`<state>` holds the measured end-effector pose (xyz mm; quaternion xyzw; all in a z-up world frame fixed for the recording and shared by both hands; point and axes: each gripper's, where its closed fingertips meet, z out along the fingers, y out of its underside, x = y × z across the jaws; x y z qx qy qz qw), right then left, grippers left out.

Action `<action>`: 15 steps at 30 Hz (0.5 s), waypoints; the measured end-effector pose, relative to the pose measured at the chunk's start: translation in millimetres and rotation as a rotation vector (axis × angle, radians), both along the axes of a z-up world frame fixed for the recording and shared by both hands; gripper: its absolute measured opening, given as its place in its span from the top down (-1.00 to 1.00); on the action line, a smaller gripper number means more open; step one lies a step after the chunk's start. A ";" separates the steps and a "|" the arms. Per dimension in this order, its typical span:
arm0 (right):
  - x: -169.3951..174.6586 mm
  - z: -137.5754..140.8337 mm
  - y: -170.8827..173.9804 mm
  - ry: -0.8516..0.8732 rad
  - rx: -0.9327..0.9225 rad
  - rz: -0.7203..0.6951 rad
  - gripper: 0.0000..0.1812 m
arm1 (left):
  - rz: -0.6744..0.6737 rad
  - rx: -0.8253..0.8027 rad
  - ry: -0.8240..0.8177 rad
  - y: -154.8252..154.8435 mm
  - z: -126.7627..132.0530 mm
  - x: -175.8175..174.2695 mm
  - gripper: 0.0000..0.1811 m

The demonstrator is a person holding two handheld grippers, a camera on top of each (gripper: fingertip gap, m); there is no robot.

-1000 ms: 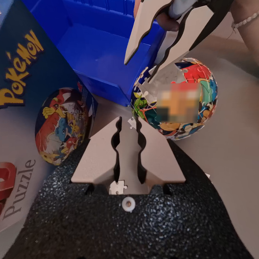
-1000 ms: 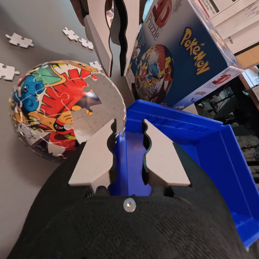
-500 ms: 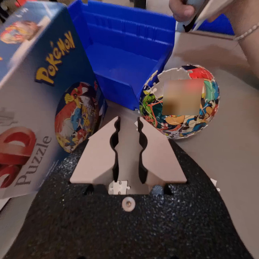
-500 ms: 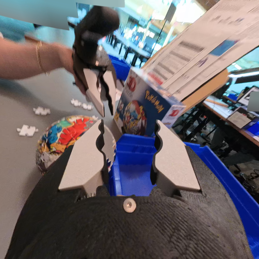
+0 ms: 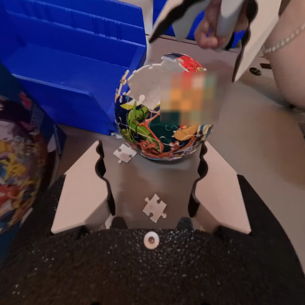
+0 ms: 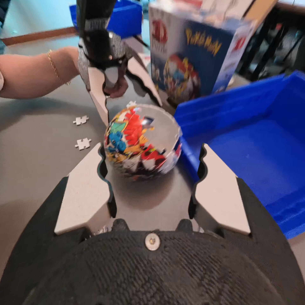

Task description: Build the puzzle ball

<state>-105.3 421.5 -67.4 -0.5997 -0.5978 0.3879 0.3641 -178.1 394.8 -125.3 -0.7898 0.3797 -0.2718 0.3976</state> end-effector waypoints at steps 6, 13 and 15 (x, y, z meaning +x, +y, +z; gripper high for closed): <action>6.0 -54.2 -29.0 0.061 -0.153 -0.216 -0.20 | -0.052 -0.100 0.000 -15.6 -22.4 17.0 -0.19; -3.2 -64.0 -25.5 0.126 -0.161 -0.294 -0.10 | 0.071 -0.127 -0.047 -15.4 -21.2 25.8 -0.28; -3.6 -62.4 -25.8 0.145 -0.176 -0.307 -0.10 | 0.118 -0.175 -0.070 -16.7 -22.1 28.1 -0.28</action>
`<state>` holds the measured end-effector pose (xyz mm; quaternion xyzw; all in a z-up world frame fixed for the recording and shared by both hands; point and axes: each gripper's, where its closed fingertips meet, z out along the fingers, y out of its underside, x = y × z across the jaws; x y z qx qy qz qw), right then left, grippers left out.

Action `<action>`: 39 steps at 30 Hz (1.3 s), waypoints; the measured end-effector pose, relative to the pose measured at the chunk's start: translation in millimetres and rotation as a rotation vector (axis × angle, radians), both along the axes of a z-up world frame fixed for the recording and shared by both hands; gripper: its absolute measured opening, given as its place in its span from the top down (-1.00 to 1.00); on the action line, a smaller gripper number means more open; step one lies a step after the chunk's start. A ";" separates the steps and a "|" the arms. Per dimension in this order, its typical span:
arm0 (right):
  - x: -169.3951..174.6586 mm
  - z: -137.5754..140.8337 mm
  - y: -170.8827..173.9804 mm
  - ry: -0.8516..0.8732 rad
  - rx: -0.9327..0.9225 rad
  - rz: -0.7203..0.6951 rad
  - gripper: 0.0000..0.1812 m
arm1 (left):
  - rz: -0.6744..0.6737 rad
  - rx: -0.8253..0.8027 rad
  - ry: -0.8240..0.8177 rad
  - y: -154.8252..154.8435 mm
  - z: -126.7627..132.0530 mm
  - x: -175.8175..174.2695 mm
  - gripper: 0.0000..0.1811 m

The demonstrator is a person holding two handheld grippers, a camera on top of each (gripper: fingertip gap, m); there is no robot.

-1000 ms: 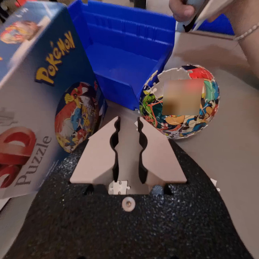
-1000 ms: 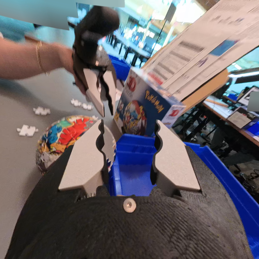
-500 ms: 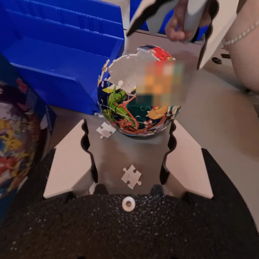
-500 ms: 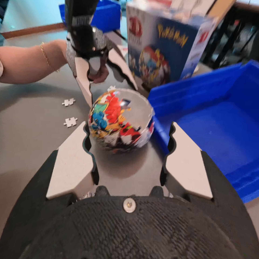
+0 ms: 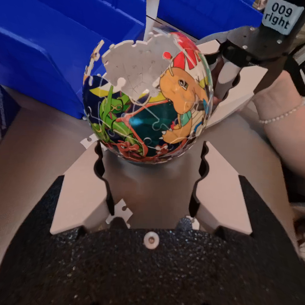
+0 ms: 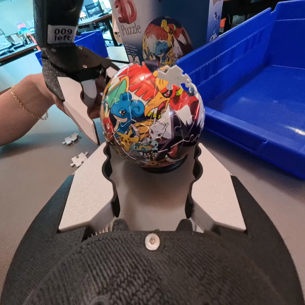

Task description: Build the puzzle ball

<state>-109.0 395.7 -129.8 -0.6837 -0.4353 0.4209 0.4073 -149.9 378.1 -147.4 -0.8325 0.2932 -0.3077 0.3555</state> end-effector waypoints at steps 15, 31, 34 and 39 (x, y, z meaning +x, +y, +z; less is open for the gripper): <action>34.4 -17.5 -28.2 -0.103 -0.052 -0.083 -0.20 | -0.065 0.249 0.245 -8.6 -1.8 -42.5 -0.24; -0.5 -17.9 -5.0 -0.142 0.085 -0.053 -0.21 | -0.118 0.082 0.178 0.6 -34.3 6.1 -0.30; 2.8 -29.4 -5.5 -0.179 -0.023 -0.006 -0.23 | -0.124 0.060 0.212 1.0 -43.9 6.9 -0.28; -2.9 -45.2 -16.0 -0.233 -0.171 0.098 -0.24 | -0.146 0.048 0.184 -9.8 -41.6 14.4 -0.24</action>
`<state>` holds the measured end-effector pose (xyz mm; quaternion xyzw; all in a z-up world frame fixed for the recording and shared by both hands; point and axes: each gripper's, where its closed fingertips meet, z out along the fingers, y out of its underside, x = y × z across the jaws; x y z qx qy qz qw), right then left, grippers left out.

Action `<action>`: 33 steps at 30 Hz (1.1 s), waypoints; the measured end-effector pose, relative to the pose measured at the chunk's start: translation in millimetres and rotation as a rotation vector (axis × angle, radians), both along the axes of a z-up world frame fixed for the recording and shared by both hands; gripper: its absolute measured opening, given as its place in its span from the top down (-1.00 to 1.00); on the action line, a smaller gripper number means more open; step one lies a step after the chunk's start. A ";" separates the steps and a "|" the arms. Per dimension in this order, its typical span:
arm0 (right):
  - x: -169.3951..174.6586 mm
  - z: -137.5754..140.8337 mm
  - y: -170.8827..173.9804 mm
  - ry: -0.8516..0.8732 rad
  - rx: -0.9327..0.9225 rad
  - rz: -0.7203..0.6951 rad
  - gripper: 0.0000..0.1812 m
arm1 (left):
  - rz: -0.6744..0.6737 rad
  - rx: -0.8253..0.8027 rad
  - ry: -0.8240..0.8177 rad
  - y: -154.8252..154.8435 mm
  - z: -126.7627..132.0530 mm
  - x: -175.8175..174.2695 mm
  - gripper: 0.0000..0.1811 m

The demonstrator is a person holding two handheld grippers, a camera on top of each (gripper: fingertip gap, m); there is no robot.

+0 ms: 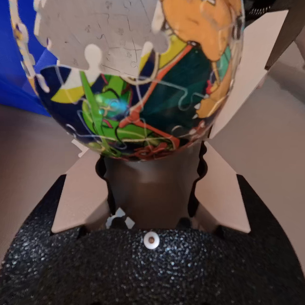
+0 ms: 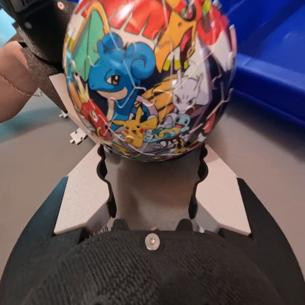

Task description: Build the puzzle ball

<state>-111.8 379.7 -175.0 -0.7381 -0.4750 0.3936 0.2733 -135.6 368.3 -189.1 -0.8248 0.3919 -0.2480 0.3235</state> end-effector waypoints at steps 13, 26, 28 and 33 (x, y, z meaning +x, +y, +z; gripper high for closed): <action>-15.0 -1.6 -56.5 -0.012 0.012 0.129 -0.25 | 0.007 -0.016 0.074 -75.3 -1.4 -21.1 -0.13; -56.1 -3.4 -154.7 -0.026 0.037 0.331 -0.15 | 0.214 -0.023 -0.036 -160.5 6.9 -63.1 -0.05; -58.3 -2.6 -153.0 -0.023 0.049 0.300 -0.13 | 0.263 0.017 -0.068 -153.5 13.6 -71.1 -0.06; -57.4 7.9 -144.4 0.000 0.154 0.151 -0.22 | 0.272 0.143 -0.099 -154.9 36.5 -85.1 -0.10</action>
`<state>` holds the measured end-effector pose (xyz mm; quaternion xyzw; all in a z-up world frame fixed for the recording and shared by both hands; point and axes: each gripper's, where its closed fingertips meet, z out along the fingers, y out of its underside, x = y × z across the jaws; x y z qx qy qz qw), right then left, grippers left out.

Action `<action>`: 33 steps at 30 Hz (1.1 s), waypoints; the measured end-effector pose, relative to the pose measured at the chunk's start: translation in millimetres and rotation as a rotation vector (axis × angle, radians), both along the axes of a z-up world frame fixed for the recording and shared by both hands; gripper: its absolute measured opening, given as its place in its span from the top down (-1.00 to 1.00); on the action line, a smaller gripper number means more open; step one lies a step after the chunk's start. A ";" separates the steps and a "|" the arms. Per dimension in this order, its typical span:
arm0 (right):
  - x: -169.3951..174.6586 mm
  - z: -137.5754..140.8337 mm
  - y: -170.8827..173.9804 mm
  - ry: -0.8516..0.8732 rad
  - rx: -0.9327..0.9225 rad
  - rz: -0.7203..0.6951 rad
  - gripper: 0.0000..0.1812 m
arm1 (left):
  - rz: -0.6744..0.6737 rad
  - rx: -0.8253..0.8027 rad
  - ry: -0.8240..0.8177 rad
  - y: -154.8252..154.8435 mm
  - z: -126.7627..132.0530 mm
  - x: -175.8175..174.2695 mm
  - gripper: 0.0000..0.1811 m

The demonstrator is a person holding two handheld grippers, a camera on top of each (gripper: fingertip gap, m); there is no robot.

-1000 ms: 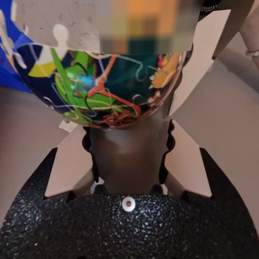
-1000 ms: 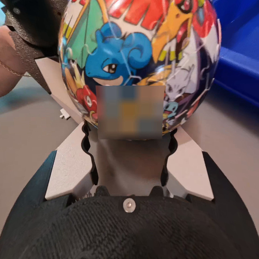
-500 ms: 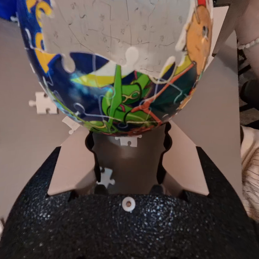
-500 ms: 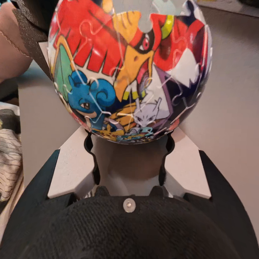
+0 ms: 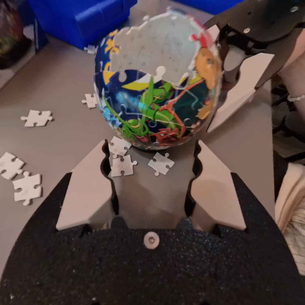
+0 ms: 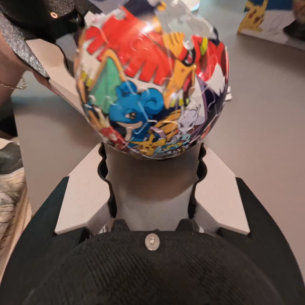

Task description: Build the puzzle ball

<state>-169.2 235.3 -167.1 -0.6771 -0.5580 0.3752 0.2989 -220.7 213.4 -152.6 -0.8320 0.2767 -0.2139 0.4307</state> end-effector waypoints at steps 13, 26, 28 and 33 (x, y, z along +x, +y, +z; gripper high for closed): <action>-0.4 28.2 7.5 0.107 0.309 -0.033 -0.26 | 0.043 -0.107 -0.165 0.4 7.5 25.8 -0.13; 22.4 48.2 6.1 0.092 0.243 0.146 -0.22 | -0.005 -0.041 -0.029 -7.2 -8.2 32.7 -0.06; 20.6 49.4 6.8 0.106 0.260 0.146 -0.14 | 0.035 -0.048 -0.098 -4.8 -1.6 26.8 -0.06; 11.7 51.2 9.9 0.168 0.359 0.078 -0.28 | 0.072 -0.080 -0.216 -4.7 2.4 25.0 0.02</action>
